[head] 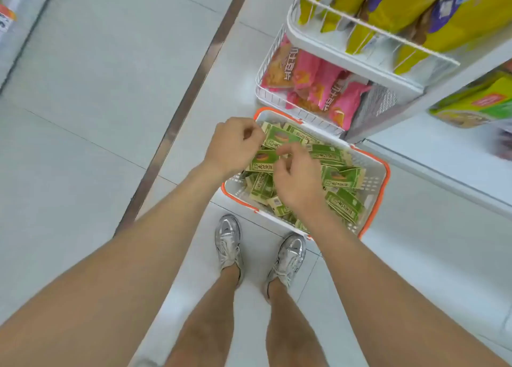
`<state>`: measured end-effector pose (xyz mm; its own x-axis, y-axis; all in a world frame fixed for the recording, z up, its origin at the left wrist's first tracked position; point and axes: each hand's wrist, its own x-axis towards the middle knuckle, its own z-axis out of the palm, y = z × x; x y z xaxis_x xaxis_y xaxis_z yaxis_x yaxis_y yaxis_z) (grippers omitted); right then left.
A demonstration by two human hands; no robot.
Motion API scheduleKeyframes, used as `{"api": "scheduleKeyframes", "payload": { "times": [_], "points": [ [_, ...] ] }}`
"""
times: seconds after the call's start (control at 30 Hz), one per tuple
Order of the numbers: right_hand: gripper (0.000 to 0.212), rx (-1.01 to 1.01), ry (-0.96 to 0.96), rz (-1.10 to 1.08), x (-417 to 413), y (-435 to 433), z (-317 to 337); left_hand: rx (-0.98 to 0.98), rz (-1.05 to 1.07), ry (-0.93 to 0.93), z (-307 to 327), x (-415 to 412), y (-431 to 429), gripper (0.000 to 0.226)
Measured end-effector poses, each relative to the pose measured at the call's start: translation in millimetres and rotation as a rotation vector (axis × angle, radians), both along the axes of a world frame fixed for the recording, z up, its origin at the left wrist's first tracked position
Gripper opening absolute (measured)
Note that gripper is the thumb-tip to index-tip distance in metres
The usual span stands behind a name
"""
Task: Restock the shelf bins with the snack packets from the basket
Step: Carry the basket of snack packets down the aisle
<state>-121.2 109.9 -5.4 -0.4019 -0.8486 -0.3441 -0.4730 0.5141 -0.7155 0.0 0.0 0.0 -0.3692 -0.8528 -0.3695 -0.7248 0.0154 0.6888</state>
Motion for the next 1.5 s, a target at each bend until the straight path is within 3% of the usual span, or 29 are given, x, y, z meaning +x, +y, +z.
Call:
{"api": "scheduleKeyframes", "payload": {
  "times": [0.23,0.4,0.6,0.7,0.8,0.9,1.0,1.1,1.27,1.37,1.5],
  "points": [
    [0.021,0.195,-0.021,-0.029,36.4,-4.9,-162.1,0.089,0.074,-0.174,-174.2,23.4,-19.2,0.031],
    [0.018,0.310,0.012,0.044,36.3,4.6,-220.6,0.264,0.094,-0.247,-247.6,31.4,-12.7,0.035],
    [0.022,0.438,0.115,0.244,27.1,16.5,-207.9,0.010,0.194,-0.334,-223.8,18.9,12.0,0.025],
    [0.020,0.417,0.175,0.398,13.9,21.8,-182.2,-0.030,0.142,-0.157,-186.0,-3.0,23.3,0.015],
    [0.022,0.379,0.102,0.255,-16.4,38.5,-161.5,0.290,-0.038,0.110,-155.2,-37.3,40.5,0.019],
    [0.019,0.423,0.150,0.067,-56.2,71.6,-156.6,0.507,-0.179,0.144,-138.1,-73.7,56.7,0.007],
    [0.020,0.468,0.234,-0.250,-91.9,110.1,-167.0,0.630,-0.187,0.114,-142.8,-104.9,73.8,0.014],
    [0.051,0.549,0.239,-0.537,-116.2,140.4,-184.1,0.681,-0.164,0.086,-159.9,-126.6,96.0,0.020],
    [0.077,0.614,-0.106,-0.748,-131.2,160.9,-212.8,0.687,-0.114,0.074,-187.0,-143.0,120.6,0.023],
    [0.068,0.610,-0.158,-0.812,-136.1,168.8,-219.1,0.698,-0.073,0.028,-191.3,-150.5,127.0,0.025],
    [0.047,0.514,0.013,-0.836,-137.5,173.3,-199.8,0.711,-0.005,-0.036,-187.5,-158.6,131.2,0.024]
  ]
}}
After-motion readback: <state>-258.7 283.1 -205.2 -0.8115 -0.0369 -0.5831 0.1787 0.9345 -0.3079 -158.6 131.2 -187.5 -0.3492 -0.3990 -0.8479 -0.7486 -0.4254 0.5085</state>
